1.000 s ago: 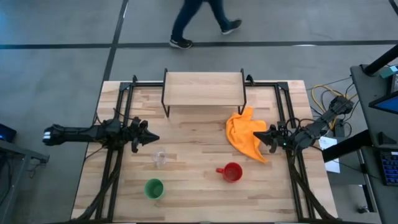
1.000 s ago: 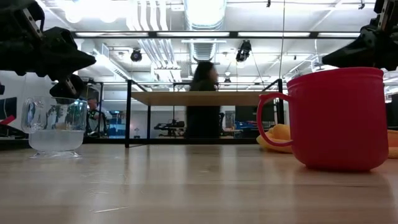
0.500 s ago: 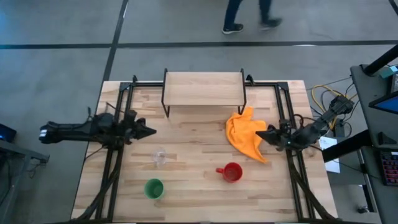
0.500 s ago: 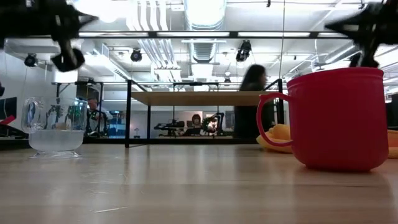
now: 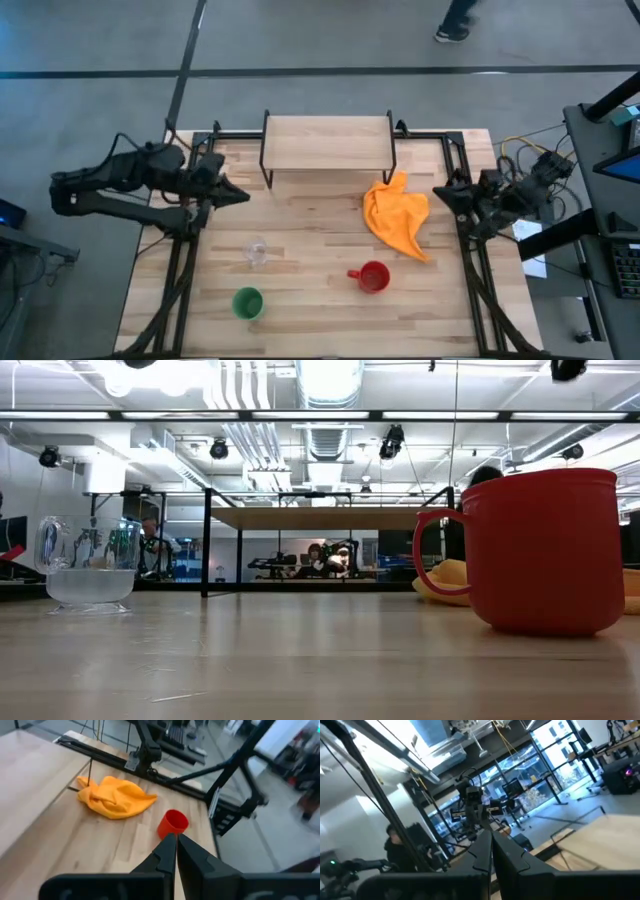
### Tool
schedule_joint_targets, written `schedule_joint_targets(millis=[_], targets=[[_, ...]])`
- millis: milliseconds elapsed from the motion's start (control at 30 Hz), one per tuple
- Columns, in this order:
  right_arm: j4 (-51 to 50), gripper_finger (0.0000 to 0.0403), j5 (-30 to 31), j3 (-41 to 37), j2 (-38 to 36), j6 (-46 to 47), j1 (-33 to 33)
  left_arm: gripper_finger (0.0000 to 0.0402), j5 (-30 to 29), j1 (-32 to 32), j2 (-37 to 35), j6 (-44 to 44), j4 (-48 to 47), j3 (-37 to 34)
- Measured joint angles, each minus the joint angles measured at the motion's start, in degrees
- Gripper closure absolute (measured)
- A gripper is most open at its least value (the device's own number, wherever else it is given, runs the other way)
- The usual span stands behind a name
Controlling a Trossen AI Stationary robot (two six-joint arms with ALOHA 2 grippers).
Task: Stack small to large cups/mugs on shelf
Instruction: Put the transparent mug on the shelf
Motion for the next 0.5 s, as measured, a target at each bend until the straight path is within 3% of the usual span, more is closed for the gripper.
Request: schedule_joint_targets(millis=[167, 300, 500], targets=[[-16.3, 0.0394, 0.0, 11.8, 4.1, -1.1, 0.0, 0.0402, -0.5, 0.0, 3.7, -4.0, -9.0, 3.8], [-26.9, 0.0394, 0.3, 19.2, 7.6, -1.6, 0.0, 0.0402, -2.2, 0.0, 5.8, -7.3, -14.0, 2.6], [-30.3, 0.0394, 0.4, 24.6, 12.8, -1.7, 0.0, 0.0402, -1.6, 0.0, 10.5, -8.1, -20.5, 1.3]])
